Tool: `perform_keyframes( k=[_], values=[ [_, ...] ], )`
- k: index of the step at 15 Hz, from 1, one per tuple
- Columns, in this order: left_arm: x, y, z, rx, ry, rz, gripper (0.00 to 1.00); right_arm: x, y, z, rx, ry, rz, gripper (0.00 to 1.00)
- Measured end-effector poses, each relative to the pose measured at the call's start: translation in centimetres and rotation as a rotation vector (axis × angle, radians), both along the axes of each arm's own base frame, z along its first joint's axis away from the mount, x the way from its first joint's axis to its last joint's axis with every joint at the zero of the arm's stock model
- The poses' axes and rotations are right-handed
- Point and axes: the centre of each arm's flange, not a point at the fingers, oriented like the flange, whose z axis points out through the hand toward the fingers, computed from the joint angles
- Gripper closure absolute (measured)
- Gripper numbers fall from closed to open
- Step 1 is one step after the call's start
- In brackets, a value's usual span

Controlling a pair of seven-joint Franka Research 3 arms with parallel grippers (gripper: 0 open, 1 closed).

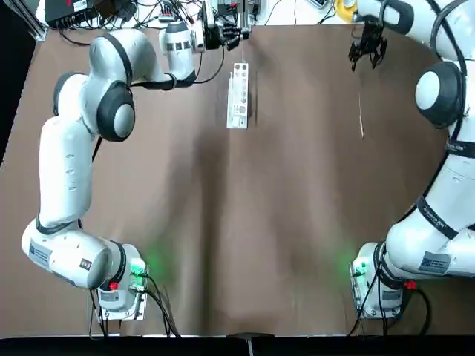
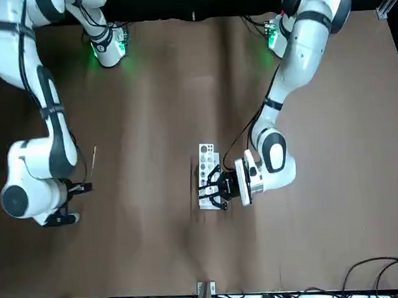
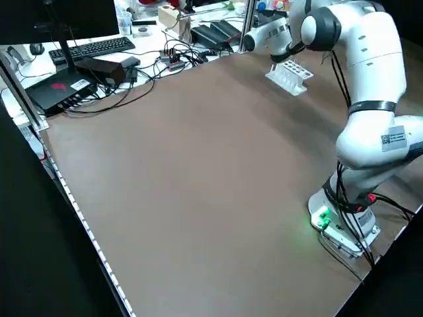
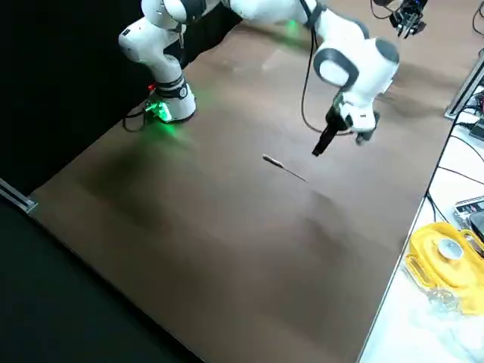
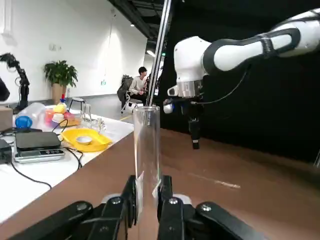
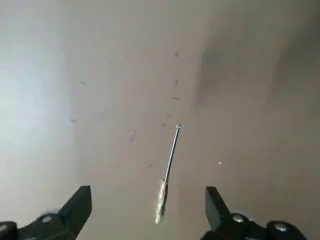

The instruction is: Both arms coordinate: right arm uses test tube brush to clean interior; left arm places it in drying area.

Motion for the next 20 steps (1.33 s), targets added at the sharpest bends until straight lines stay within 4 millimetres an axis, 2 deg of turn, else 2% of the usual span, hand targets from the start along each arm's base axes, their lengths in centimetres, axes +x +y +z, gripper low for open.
perform_keyframes(
  k=[2,5,6,8,11,16,18,20],
  values=[
    [-0.6,0.3,1.8,0.001,0.11,0.001,0.77,0.1,0.2,4.6,-0.001,-0.066,0.001,0.0],
    [-1.4,0.9,3.8,-0.005,0.329,0.023,0.77,-0.6,0.0,12.7,-0.009,-0.176,-0.004,0.0],
    [-1.6,1.5,5.3,-0.005,0.454,0.048,0.77,-1.8,0.0,17.9,-0.017,-0.234,-0.007,0.0],
    [-1.8,1.9,6.6,0.007,0.575,0.062,0.77,-3.1,0.4,21.9,-0.009,-0.276,-0.008,0.0],
    [-1.7,2.6,7.8,-0.007,0.773,0.094,0.77,-5.0,0.8,25.9,0.054,-0.3,-0.033,0.0],
    [-1.8,3.1,8.2,0.008,1.283,0.169,0.77,-8.6,-1.5,32.1,0.129,-0.343,-0.099,0.0],
    [-1.6,3.6,8.4,-0.018,1.465,0.209,0.77,-10.1,-0.9,33.7,0.132,-0.359,-0.093,0.0],
    [-1.4,4.1,8.7,-0.046,1.661,0.246,0.77,-11.4,0.2,34.1,0.127,-0.357,-0.08,0.0]
  ],
)
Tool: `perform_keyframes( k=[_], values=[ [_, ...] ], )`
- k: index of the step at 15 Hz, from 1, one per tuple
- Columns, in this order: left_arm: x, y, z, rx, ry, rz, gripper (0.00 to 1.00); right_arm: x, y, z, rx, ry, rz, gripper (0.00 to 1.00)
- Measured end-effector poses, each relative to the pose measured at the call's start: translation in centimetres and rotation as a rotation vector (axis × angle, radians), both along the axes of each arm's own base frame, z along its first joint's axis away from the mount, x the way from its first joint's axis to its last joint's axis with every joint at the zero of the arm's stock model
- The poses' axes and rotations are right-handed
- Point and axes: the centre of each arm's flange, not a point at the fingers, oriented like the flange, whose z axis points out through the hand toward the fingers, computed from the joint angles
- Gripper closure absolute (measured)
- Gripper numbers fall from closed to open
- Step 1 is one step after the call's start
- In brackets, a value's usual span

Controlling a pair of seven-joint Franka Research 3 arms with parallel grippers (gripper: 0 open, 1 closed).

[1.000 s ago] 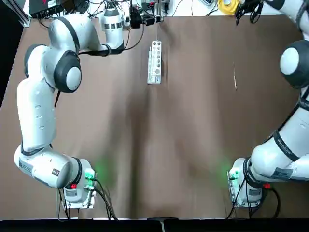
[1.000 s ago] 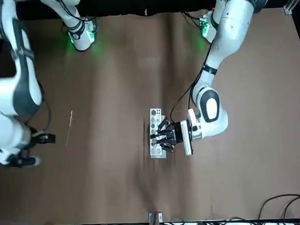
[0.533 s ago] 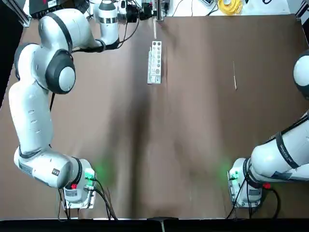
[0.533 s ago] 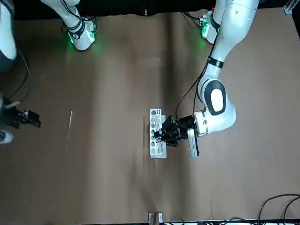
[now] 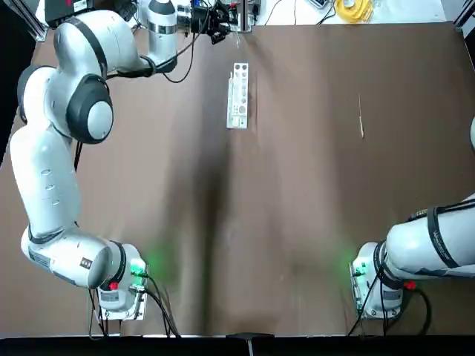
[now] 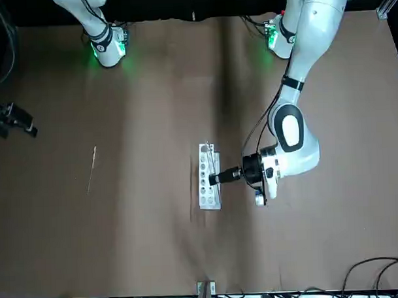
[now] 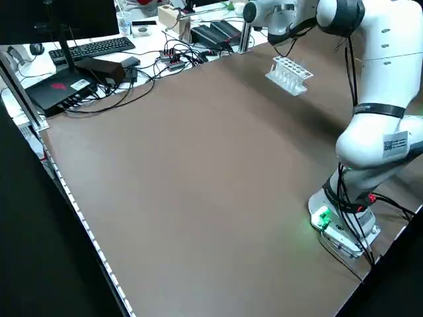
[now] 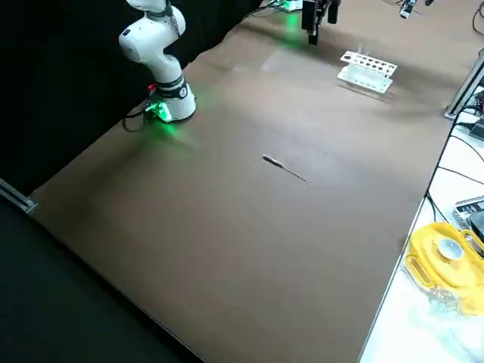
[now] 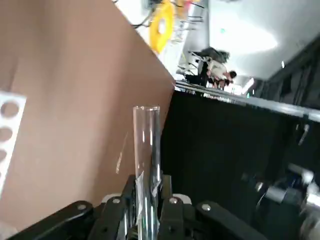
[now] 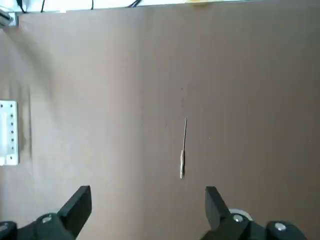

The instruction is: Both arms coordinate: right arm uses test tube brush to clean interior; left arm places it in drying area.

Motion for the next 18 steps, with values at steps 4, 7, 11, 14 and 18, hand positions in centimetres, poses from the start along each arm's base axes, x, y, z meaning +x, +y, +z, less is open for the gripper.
perform_keyframes(
  k=[4,7,11,14,18],
  values=[
    [0.0,0.9,0.0,-0.031,0.32,0.024,0.77,-1.9,1.1,-0.9,-0.003,-0.055,0.012,0.0],
    [-0.5,1.1,-0.5,-0.076,0.523,-0.02,0.77,-3.7,0.1,-1.6,-0.002,-0.05,-0.004,0.0],
    [-0.3,2.2,-2.8,-0.194,0.839,-0.019,0.77,-4.2,0.6,-2.1,-0.004,-0.037,0.019,0.0],
    [0.3,3.1,-5.5,-0.243,0.955,0.009,0.77,-4.4,0.4,-1.6,-0.011,-0.041,0.091,0.0],
    [0.9,3.6,-8.9,-0.299,1.036,0.039,0.77,-4.7,-0.1,-1.2,-0.011,-0.038,0.096,0.0]
  ],
)
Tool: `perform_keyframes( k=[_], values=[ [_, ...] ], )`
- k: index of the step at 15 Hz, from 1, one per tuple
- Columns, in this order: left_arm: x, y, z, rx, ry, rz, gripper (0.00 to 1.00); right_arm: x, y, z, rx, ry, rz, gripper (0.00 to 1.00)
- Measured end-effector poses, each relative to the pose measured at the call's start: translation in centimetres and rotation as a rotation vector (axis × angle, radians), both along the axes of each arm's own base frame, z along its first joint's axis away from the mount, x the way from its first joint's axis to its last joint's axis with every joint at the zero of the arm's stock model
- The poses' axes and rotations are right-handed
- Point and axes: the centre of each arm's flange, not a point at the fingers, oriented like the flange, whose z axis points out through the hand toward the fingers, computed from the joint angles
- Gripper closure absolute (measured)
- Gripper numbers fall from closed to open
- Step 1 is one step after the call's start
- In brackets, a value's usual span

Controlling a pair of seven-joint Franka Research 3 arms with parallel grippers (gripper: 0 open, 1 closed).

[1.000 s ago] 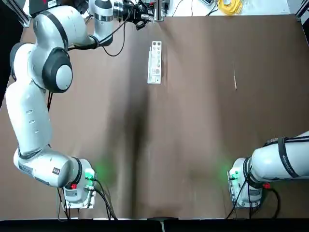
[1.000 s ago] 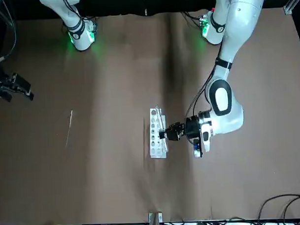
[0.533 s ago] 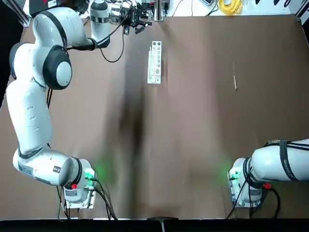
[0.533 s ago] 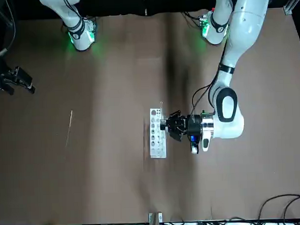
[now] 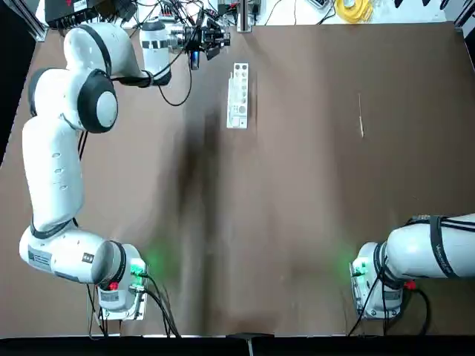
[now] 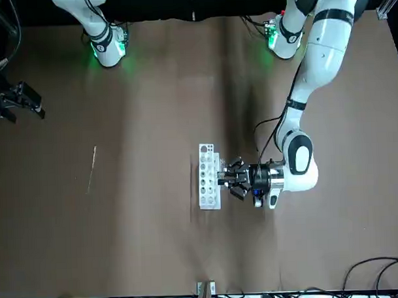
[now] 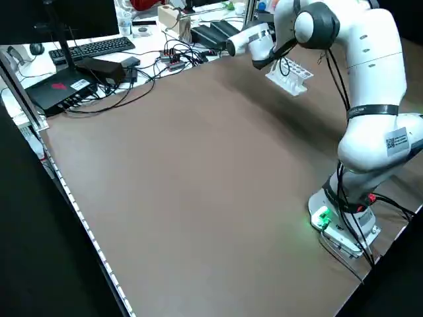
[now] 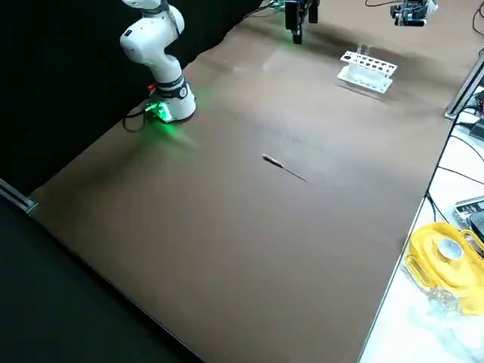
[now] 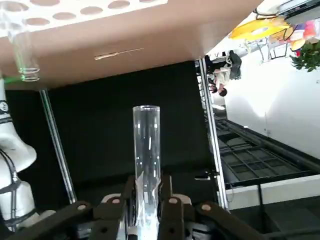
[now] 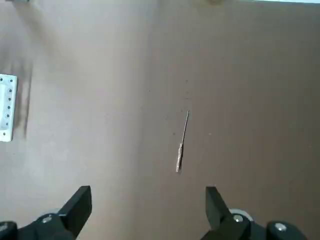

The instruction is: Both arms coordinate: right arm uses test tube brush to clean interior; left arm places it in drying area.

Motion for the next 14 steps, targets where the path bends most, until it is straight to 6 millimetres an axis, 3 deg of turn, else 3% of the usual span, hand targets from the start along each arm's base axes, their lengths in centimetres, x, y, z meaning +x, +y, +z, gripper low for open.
perform_keyframes(
  k=[6,14],
  values=[
    [1.5,-0.2,-2.9,-0.049,0.051,0.037,0.77,0.0,-0.6,-1.0,-0.001,0.021,-0.003,0.0],
    [1.6,-0.8,-7.3,-0.058,0.106,0.041,0.77,0.0,-0.3,-1.6,-0.001,0.035,0.006,0.0]
  ],
)
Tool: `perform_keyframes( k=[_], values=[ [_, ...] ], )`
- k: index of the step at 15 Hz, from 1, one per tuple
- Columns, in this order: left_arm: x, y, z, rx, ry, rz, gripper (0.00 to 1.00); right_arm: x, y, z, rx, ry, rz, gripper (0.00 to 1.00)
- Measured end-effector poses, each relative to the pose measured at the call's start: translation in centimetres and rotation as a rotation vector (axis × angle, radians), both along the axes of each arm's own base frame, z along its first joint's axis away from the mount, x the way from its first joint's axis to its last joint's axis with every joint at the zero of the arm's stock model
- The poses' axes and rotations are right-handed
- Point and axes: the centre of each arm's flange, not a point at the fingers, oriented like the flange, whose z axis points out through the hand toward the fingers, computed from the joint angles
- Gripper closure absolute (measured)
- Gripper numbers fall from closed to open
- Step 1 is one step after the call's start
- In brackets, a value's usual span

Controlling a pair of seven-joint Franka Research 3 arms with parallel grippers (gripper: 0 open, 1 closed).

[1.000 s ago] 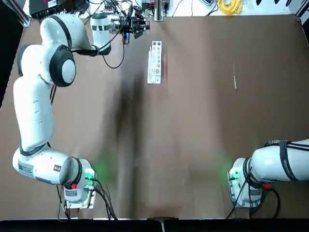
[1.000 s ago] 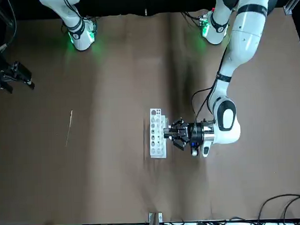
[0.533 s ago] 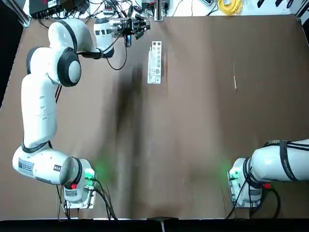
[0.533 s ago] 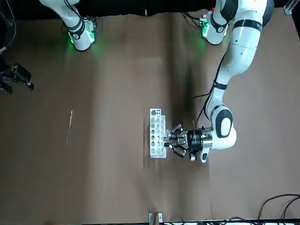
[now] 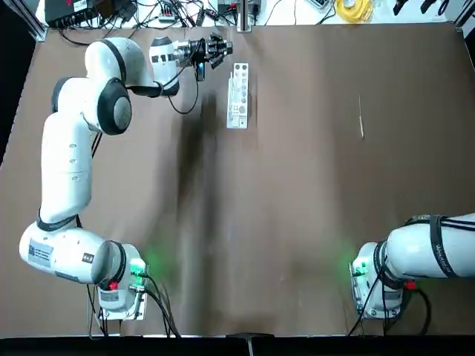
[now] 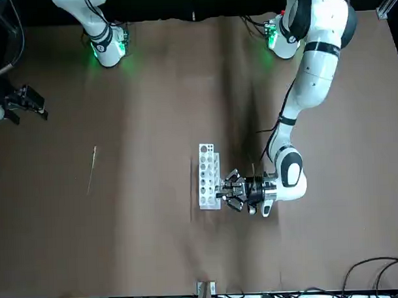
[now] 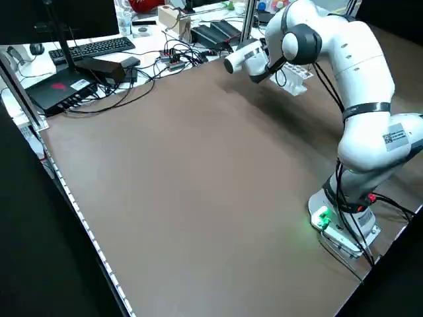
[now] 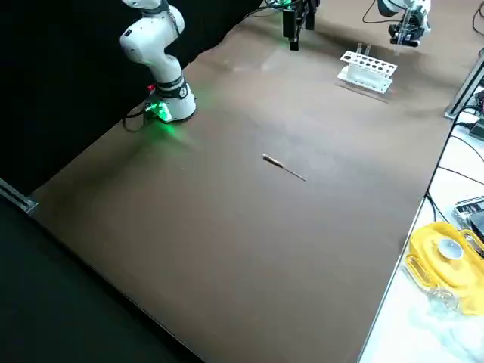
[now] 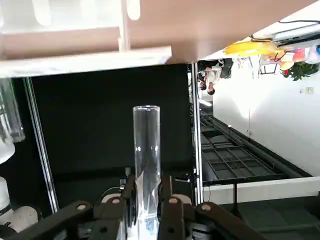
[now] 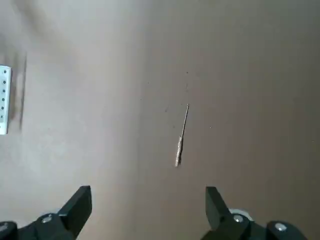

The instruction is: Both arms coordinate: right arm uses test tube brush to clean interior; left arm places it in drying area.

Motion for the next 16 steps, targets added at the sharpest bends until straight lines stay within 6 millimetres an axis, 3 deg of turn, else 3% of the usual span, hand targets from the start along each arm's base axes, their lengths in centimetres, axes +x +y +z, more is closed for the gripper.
perform_keyframes(
  k=[4,13,16],
  values=[
    [-0.1,-0.1,-2.0,-0.005,0.021,-0.007,0.77,0.0,0.1,0.0,0.0,0.0,0.003,0.0],
    [-0.2,-0.1,-4.1,-0.009,0.04,-0.01,0.77,0.0,0.1,0.0,0.0,0.002,0.003,0.0],
    [0.2,0.0,-4.0,-0.014,0.032,-0.01,0.77,0.0,0.1,-0.1,0.0,0.002,0.004,0.0]
  ],
)
